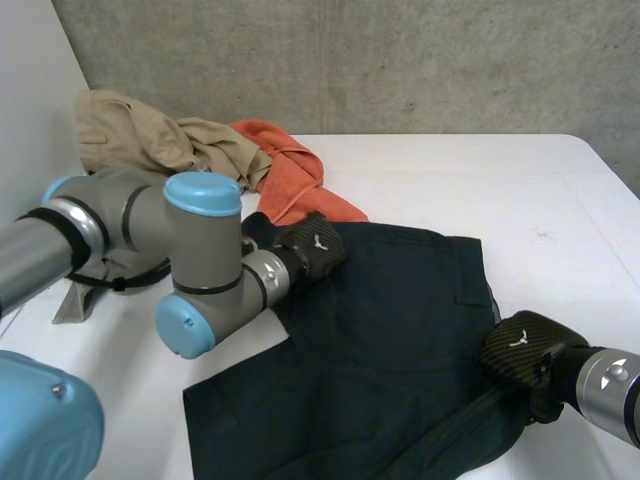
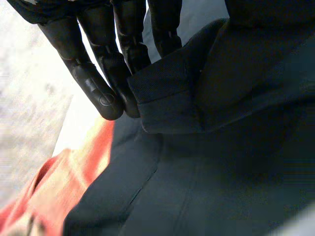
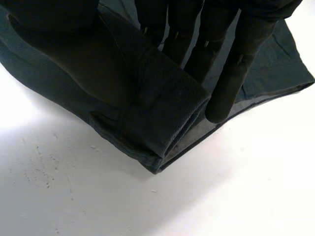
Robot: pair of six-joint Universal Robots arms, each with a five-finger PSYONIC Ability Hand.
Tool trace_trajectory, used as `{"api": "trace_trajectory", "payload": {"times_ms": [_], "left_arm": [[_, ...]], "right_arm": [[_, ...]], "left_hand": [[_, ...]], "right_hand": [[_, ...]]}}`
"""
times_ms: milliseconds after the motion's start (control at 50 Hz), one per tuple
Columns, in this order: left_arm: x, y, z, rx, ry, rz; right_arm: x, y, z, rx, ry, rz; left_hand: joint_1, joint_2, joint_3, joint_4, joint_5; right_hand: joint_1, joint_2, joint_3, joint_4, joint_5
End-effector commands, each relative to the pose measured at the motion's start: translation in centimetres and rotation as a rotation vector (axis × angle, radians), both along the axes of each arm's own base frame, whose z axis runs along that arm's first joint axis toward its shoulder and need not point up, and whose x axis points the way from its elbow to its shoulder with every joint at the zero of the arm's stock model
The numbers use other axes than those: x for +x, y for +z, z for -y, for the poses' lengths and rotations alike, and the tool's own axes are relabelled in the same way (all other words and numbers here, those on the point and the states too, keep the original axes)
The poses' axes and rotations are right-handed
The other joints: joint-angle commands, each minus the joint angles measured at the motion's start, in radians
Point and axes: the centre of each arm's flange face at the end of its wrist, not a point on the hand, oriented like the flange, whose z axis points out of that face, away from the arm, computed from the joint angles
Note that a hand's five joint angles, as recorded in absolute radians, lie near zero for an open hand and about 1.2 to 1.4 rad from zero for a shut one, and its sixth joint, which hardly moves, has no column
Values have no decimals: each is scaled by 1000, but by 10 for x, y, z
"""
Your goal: Fold the laundry.
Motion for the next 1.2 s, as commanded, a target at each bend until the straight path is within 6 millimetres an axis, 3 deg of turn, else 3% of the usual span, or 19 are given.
{"api": "trace_trajectory", "payload": {"times_ms": [20, 160, 260, 280, 320, 360, 520, 640, 740, 880, 1020, 1100, 1120, 1140, 1180, 1200], "left_arm": [[40, 20, -2, -61, 334, 88], [82, 18, -17, -54, 579, 221], [86, 9, -24, 0, 582, 214], [85, 9, -26, 12, 578, 208], [83, 11, -30, 46, 563, 181], [83, 19, -34, 75, 556, 151], [98, 77, -37, 84, 648, -61], [114, 97, -75, 218, 660, -184], [122, 88, -132, 422, 594, -175], [141, 65, -192, 571, 587, -88], [146, 43, -221, 601, 544, -7], [141, 32, -221, 598, 553, 30], [140, 31, -220, 592, 560, 33], [139, 29, -216, 571, 585, 25], [137, 28, -210, 546, 606, 2], [135, 27, -205, 516, 627, -22]], "right_arm": [[5, 5, -8, -11, 23, 10], [14, 10, -15, -8, 34, 35], [17, 15, -13, -16, 21, 60], [18, 15, -12, -17, 19, 63], [20, 18, -10, -23, 17, 75], [24, 21, -7, -36, 17, 91], [36, 35, 3, -61, 5, 166], [47, 43, 19, -65, -50, 263], [52, 44, 37, -30, -148, 361], [49, 43, 51, -24, -284, 455], [47, 40, 53, -31, -324, 493], [46, 40, 52, -37, -327, 497], [46, 40, 52, -37, -328, 496], [45, 40, 51, -35, -334, 495], [43, 41, 50, -36, -333, 490], [41, 43, 48, -34, -333, 486]], "left_hand": [[237, 206, 221, 207, 245], [237, 206, 221, 207, 245], [237, 206, 221, 207, 245], [98, 67, 81, 68, 105], [-643, -674, -660, -673, -636], [-985, -1016, -1001, -1015, -977], [-985, -1016, -1001, -1015, -977], [-985, -1016, -1001, -1015, -977], [-946, -977, -962, -976, -938], [-943, -974, -959, -973, -935], [-919, -950, -936, -949, -912], [-884, -915, -901, -915, -877], [-806, -837, -822, -836, -798], [-450, -481, -467, -480, -443], [-76, -107, -92, -106, -68], [234, 203, 217, 204, 242]], "right_hand": [[262, 215, 202, 196, 209], [262, 215, 202, 196, 209], [262, 215, 202, 196, 209], [262, 215, 202, 196, 209], [262, 215, 202, 196, 209], [262, 215, 202, 196, 209], [262, 215, 202, 196, 209], [262, 215, 202, 196, 209], [262, 215, 202, 196, 209], [262, 215, 202, 196, 209], [262, 215, 202, 196, 209], [262, 215, 202, 196, 209], [262, 215, 202, 196, 209], [262, 215, 202, 196, 209], [262, 215, 202, 196, 209], [262, 215, 202, 196, 209]]}}
